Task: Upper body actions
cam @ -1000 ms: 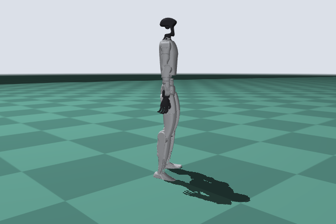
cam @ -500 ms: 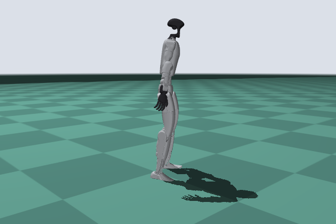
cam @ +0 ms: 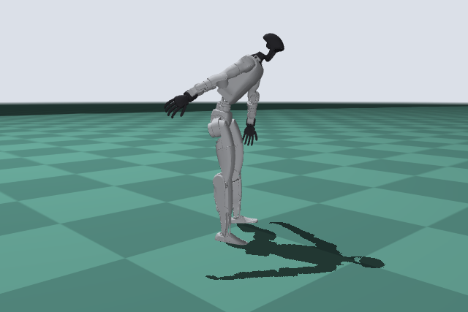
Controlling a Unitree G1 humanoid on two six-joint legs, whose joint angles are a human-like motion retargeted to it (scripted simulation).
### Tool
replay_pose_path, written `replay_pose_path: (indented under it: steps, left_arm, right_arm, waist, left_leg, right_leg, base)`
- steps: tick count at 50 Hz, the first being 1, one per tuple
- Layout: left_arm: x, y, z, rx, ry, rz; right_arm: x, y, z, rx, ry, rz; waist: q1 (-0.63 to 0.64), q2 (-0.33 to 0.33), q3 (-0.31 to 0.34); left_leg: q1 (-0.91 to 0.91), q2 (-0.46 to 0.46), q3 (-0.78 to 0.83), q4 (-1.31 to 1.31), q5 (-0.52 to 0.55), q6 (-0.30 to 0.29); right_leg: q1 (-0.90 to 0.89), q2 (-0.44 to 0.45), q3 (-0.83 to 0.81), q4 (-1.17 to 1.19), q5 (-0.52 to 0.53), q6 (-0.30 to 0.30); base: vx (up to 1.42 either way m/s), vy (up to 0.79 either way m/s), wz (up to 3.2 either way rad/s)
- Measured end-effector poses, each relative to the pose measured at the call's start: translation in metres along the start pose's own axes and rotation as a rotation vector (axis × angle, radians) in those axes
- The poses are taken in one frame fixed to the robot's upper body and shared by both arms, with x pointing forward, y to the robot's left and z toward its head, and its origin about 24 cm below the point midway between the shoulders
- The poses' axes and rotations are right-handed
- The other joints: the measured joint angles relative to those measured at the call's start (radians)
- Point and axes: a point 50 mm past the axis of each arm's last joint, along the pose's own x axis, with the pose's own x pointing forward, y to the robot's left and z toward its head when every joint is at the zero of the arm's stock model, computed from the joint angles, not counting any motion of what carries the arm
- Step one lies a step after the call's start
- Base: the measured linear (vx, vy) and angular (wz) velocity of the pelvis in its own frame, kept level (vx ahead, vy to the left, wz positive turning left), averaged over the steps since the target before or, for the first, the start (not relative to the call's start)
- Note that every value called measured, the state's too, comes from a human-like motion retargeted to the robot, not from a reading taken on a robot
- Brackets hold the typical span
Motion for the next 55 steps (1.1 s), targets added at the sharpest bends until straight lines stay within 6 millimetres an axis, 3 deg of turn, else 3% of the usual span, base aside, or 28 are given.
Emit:
replay_pose_path:
  steps: [5, 11, 15, 21, 25, 30, 35, 39, 42, 45, 50, 55]
  left_arm:
    - [0.001, -0.020, 0.045, 0.072, -0.099, -0.026]
    - [-0.006, -0.049, 0.105, -0.018, -0.314, -0.036]
    - [-0.014, -0.054, 0.134, -0.117, -0.401, -0.035]
    - [-0.029, -0.065, 0.174, -0.077, -0.528, -0.052]
    - [-0.037, -0.067, 0.192, -0.035, -0.587, -0.016]
    - [-0.044, -0.048, 0.204, -0.093, -0.625, 0.043]
    - [-0.054, -0.015, 0.213, -0.137, -0.668, 0.128]
    - [-0.059, 0.014, 0.211, -0.095, -0.627, 0.048]
    - [-0.062, 0.024, 0.210, -0.080, -0.621, -0.019]
    - [-0.061, 0.018, 0.210, -0.076, -0.645, -0.029]
    - [-0.050, 0.016, 0.192, -0.073, -0.619, 0.035]
    - [-0.030, 0.022, 0.143, -0.202, -0.523, 0.069]
  right_arm:
    - [-0.006, -0.015, -0.045, 0.232, 0.093, -0.057]
    - [-0.019, -0.015, -0.088, 0.755, 0.134, -0.031]
    - [-0.023, -0.022, -0.101, 0.938, 0.128, -0.089]
    - [-0.027, -0.031, -0.111, 0.980, 0.162, -0.229]
    - [-0.025, -0.035, -0.106, 0.986, 0.151, -0.289]
    - [-0.016, -0.034, -0.078, 0.964, 0.074, -0.240]
    - [-0.008, -0.028, -0.045, 0.963, 0.004, -0.187]
    - [-0.001, -0.022, 0.000, 0.917, -0.110, -0.108]
    - [0.000, -0.017, 0.023, 0.874, -0.162, -0.047]
    - [0.001, -0.018, 0.024, 0.906, -0.148, -0.069]
    - [-0.001, -0.026, 0.008, 1.044, -0.109, -0.220]
    - [-0.004, -0.037, 0.003, 1.031, -0.105, -0.365]
  waist:
    - [-0.047, 0.004, 0.000]
    - [-0.106, -0.043, 0.000]
    - [-0.177, -0.077, 0.000]
    - [-0.231, -0.131, 0.000]
    - [-0.266, -0.158, 0.000]
    - [-0.352, -0.222, 0.000]
    - [-0.448, -0.304, 0.000]
    - [-0.558, -0.398, 0.000]
    - [-0.632, -0.454, 0.000]
    - [-0.674, -0.457, 0.000]
    - [-0.649, -0.457, 0.000]
    - [-0.602, -0.407, 0.000]
  left_leg:
    - [-0.131, 0.021, 0.044, -0.011, 0.033, -0.013]
    - [-0.232, 0.027, 0.139, -0.046, 0.058, -0.018]
    - [-0.291, 0.046, 0.182, -0.063, 0.069, -0.020]
    - [-0.356, 0.066, 0.257, -0.080, 0.071, -0.024]
    - [-0.392, 0.073, 0.293, -0.095, 0.070, -0.026]
    - [-0.433, 0.074, 0.331, -0.099, 0.060, -0.031]
    - [-0.464, 0.074, 0.364, -0.103, 0.045, -0.030]
    - [-0.468, 0.085, 0.387, -0.104, 0.035, -0.030]
    - [-0.463, 0.088, 0.393, -0.105, 0.029, -0.025]
    - [-0.466, 0.088, 0.375, -0.105, 0.029, -0.014]
    - [-0.434, 0.084, 0.365, -0.104, 0.038, -0.006]
    - [-0.394, 0.078, 0.339, -0.099, 0.047, 0.000]
  right_leg:
    - [-0.170, 0.017, 0.004, -0.017, 0.058, -0.002]
    - [-0.350, 0.046, 0.058, -0.018, 0.100, -0.011]
    - [-0.442, 0.079, 0.078, -0.030, 0.129, -0.011]
    - [-0.561, 0.128, 0.115, -0.026, 0.146, -0.018]
    - [-0.630, 0.159, 0.141, -0.018, 0.145, -0.031]
    - [-0.701, 0.181, 0.164, -0.023, 0.158, -0.034]
    - [-0.758, 0.204, 0.177, -0.023, 0.160, -0.036]
    - [-0.779, 0.229, 0.183, -0.011, 0.152, -0.040]
    - [-0.781, 0.242, 0.189, 0.003, 0.140, -0.048]
    - [-0.775, 0.241, 0.182, 0.012, 0.129, -0.049]
    - [-0.731, 0.234, 0.181, 0.030, 0.110, -0.055]
    - [-0.667, 0.221, 0.182, 0.049, 0.083, -0.067]
  base:
    - [-0.50, -0.20, -0.56]
    - [-0.45, -0.13, -0.66]
    - [-0.31, -0.03, -0.57]
    - [-0.20, -0.05, -0.65]
    - [-0.13, 0.04, -0.50]
    - [-0.09, 0.08, -0.40]
    - [-0.04, 0.09, -0.39]
    - [0.01, 0.16, -0.48]
    - [0.04, 0.17, -0.24]
    - [0.04, 0.07, 0.18]
    - [0.07, -0.03, 0.16]
    - [0.17, 0.05, 0.33]
